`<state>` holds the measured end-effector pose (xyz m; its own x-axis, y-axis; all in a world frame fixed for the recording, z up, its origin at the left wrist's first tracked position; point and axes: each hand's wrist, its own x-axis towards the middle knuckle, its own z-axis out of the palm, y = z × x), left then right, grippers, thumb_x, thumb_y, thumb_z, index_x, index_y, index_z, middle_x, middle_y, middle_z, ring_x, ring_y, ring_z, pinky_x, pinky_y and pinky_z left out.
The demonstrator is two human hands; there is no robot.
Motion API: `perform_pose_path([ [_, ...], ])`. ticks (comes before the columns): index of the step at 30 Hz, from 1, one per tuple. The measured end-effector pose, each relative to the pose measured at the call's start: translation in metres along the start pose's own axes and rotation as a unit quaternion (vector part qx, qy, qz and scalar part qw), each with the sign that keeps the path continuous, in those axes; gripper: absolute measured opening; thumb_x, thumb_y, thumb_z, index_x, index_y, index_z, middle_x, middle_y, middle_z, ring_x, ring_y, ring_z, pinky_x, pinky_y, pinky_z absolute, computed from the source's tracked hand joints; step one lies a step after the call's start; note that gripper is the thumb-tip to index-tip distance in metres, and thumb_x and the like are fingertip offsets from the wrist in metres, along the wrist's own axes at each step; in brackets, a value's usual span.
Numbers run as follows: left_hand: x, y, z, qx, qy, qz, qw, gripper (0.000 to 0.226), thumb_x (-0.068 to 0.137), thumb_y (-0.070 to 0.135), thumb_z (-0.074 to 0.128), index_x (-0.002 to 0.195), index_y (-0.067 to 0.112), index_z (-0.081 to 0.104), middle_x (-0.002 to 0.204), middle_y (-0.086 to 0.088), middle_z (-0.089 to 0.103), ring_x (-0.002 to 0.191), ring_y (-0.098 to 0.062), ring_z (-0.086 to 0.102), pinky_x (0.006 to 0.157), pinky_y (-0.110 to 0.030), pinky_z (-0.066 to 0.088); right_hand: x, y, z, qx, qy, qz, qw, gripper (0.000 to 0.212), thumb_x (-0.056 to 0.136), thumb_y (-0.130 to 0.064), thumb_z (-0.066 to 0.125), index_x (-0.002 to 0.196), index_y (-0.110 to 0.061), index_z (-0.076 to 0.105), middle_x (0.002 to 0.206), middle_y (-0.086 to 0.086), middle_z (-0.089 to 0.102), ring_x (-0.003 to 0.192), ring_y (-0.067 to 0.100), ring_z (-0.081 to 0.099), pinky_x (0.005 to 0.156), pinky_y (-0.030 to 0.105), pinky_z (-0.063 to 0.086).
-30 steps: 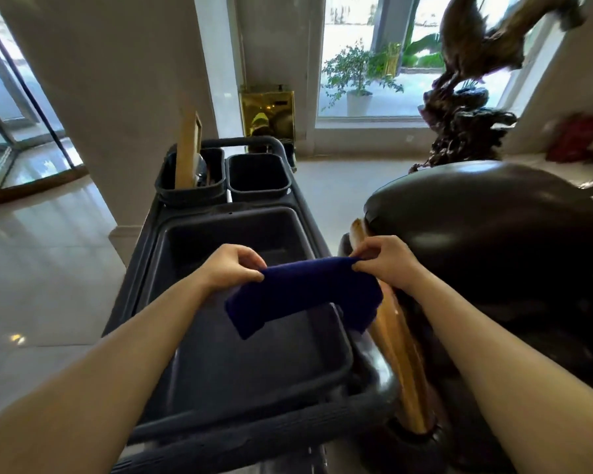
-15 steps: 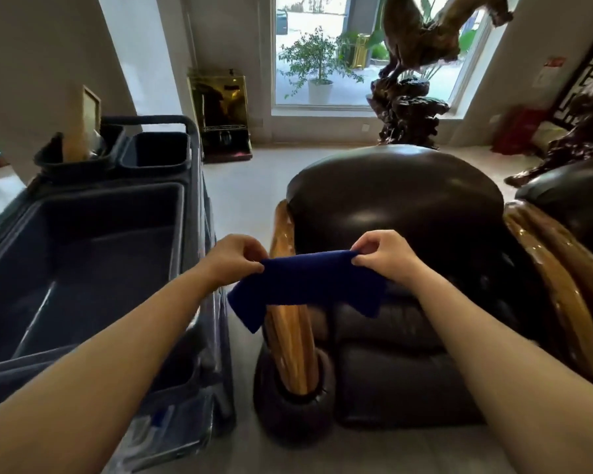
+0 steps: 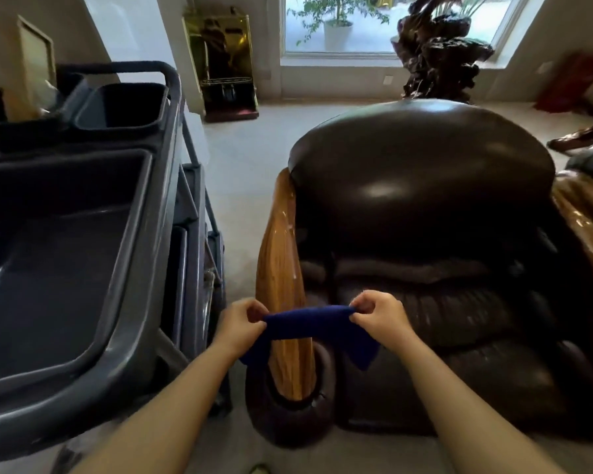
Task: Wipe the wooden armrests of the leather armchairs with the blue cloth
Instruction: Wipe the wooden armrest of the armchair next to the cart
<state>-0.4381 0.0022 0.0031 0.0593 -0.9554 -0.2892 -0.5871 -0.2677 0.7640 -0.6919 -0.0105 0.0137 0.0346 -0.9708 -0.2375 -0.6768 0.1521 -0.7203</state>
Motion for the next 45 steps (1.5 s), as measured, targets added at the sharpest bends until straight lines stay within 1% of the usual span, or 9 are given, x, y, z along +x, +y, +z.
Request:
perform_pose_path([
  [11,0.123,-0.108,0.073,0.048,-0.035,-0.097,0.993,0.025,0.074,-0.001,0.066,0.075,0.024,0.061,0.082,0.003,0.065,0.08,-0.011,0.062,0.071,-0.026,0.05,0.122,0.105,0.108,0.02,-0.073,0.053,0.996,0.03,0.077,-0.012,0.069,0.073,-0.039,0.056,0.08,-0.011,0.063,0.078,0.002,0.059,0.058,0.015,0.043],
  [22,0.205,-0.133,0.082,0.05,0.046,-0.024,0.997,0.017,0.077,-0.002,0.063,0.086,0.013,0.066,0.088,-0.007,0.068,0.086,-0.022,0.065,0.083,-0.033,0.052,0.221,0.129,0.137,0.045,-0.07,-0.009,0.996,0.021,0.081,-0.015,0.066,0.083,-0.034,0.058,0.083,-0.014,0.059,0.08,0.0,0.056,0.06,0.013,0.039],
  [25,0.199,-0.132,0.094,0.094,0.154,0.028,0.983,0.031,0.083,0.005,0.059,0.113,0.01,0.059,0.117,-0.011,0.062,0.113,-0.024,0.055,0.096,-0.03,0.041,0.222,0.122,0.149,0.043,-0.047,-0.015,0.998,0.018,0.082,-0.014,0.064,0.088,-0.031,0.058,0.088,-0.013,0.058,0.086,0.006,0.057,0.065,0.014,0.04],
  [27,0.189,-0.133,0.11,0.15,0.218,0.069,0.962,0.05,0.09,0.016,0.049,0.138,0.016,0.034,0.148,-0.006,0.035,0.139,-0.019,0.027,0.111,-0.032,0.021,0.215,0.12,0.164,0.018,0.021,-0.024,0.999,0.022,0.084,-0.018,0.063,0.103,-0.026,0.058,0.108,-0.007,0.059,0.106,0.012,0.055,0.082,0.016,0.042],
  [30,0.169,-0.14,0.145,0.227,0.189,0.129,0.947,0.058,0.094,0.029,0.029,0.145,0.023,0.004,0.156,0.001,0.003,0.144,-0.013,-0.002,0.117,-0.039,-0.002,0.19,0.121,0.193,-0.031,0.165,-0.061,0.984,0.053,0.091,-0.035,0.047,0.14,-0.03,0.029,0.153,-0.001,0.024,0.141,0.015,0.017,0.112,0.036,0.018],
  [34,0.166,-0.172,0.184,0.312,0.098,0.118,0.938,0.055,0.094,0.042,0.004,0.143,0.023,-0.009,0.155,0.005,-0.018,0.142,-0.011,-0.013,0.115,-0.046,-0.003,0.173,0.13,0.24,-0.055,0.1,-0.097,0.989,0.063,0.092,-0.05,0.019,0.141,-0.039,-0.017,0.153,-0.011,-0.025,0.142,0.01,-0.018,0.116,0.04,-0.006],
  [37,0.183,-0.179,0.19,0.305,0.12,0.101,0.939,0.06,0.093,0.037,0.015,0.143,0.023,-0.014,0.153,0.009,-0.026,0.142,-0.012,-0.016,0.115,-0.044,-0.004,0.192,0.127,0.26,-0.054,0.105,-0.058,0.991,0.063,0.09,-0.054,0.015,0.136,-0.042,-0.026,0.147,-0.013,-0.035,0.139,0.008,-0.024,0.117,0.044,0.005],
  [41,0.213,-0.165,0.181,0.288,0.14,0.099,0.942,0.054,0.096,0.038,0.009,0.144,0.017,0.002,0.154,-0.007,0.008,0.143,-0.014,-0.012,0.114,-0.045,-0.001,0.228,0.116,0.259,-0.067,0.132,-0.086,0.985,0.064,0.092,-0.051,0.022,0.141,-0.036,-0.017,0.153,-0.004,-0.02,0.143,0.017,-0.007,0.112,0.046,0.025],
  [45,0.248,-0.148,0.162,0.287,0.142,0.098,0.942,0.058,0.091,0.032,0.024,0.144,0.015,0.006,0.153,-0.007,0.012,0.143,-0.02,-0.001,0.116,-0.05,0.005,0.265,0.097,0.247,-0.068,0.121,-0.092,0.986,0.064,0.092,-0.051,0.021,0.14,-0.036,-0.018,0.153,-0.004,-0.02,0.144,0.019,0.0,0.107,0.05,0.036],
])
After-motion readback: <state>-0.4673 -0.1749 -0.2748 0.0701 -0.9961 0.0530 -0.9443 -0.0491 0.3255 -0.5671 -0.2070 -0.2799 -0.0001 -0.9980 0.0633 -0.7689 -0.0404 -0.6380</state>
